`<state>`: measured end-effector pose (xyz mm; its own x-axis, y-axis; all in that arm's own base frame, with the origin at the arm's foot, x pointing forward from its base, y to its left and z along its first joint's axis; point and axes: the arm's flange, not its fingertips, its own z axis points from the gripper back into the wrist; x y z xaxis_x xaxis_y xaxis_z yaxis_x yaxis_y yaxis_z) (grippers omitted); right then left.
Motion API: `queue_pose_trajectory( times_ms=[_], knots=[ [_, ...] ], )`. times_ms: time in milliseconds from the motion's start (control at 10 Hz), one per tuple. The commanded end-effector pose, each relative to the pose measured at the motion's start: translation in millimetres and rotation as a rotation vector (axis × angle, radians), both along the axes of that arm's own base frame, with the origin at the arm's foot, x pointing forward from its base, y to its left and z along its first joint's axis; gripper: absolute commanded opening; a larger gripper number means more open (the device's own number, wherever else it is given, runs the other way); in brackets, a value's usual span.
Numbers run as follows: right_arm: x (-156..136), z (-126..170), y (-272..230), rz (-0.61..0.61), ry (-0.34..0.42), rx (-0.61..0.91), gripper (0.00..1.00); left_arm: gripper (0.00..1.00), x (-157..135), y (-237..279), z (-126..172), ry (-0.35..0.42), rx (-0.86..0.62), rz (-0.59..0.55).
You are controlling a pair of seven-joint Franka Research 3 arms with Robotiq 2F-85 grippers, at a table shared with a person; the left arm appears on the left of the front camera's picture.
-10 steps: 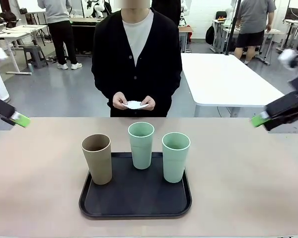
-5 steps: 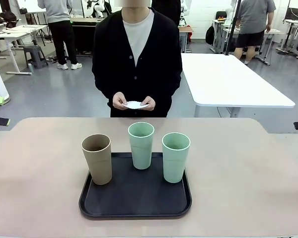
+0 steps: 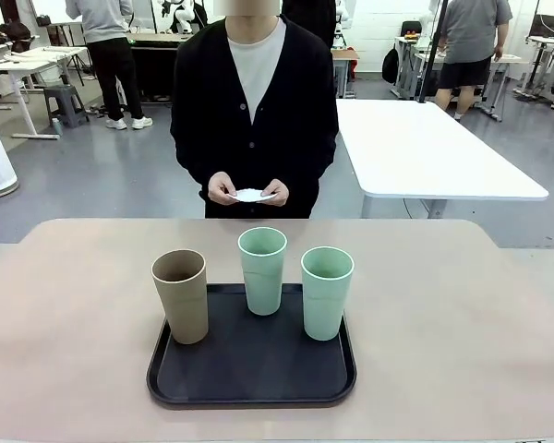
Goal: Place coasters on the table and set cups on them.
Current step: Pick up one Reusable plastic cup and place it on a coaster set by the human.
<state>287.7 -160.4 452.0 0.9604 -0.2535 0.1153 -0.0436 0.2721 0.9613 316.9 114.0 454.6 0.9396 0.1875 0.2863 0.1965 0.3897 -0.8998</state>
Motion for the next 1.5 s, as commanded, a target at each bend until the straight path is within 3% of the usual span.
queue_pose_trajectory(
  times_ms=[0, 200, 300, 1400],
  knots=[
    [-2.0, 2.6, -1.8, 0.025, -0.009, -0.042, 1.00, 1.00, -9.9, -2.5, 2.4, 0.021, 0.040, -0.004],
    [-6.3, 8.7, -2.8, 0.040, -0.021, -0.061, 1.00, 1.00, -11.1, -4.9, 5.0, 0.030, 0.095, 0.004],
    [-0.6, 3.2, 0.1, 0.001, 0.001, -0.023, 1.00, 1.00, -2.1, -0.8, 1.3, 0.010, 0.032, 0.000],
    [-0.6, 3.2, 0.1, 0.001, 0.001, -0.023, 1.00, 1.00, -2.1, -0.8, 1.3, 0.010, 0.032, 0.000]
  ],
)
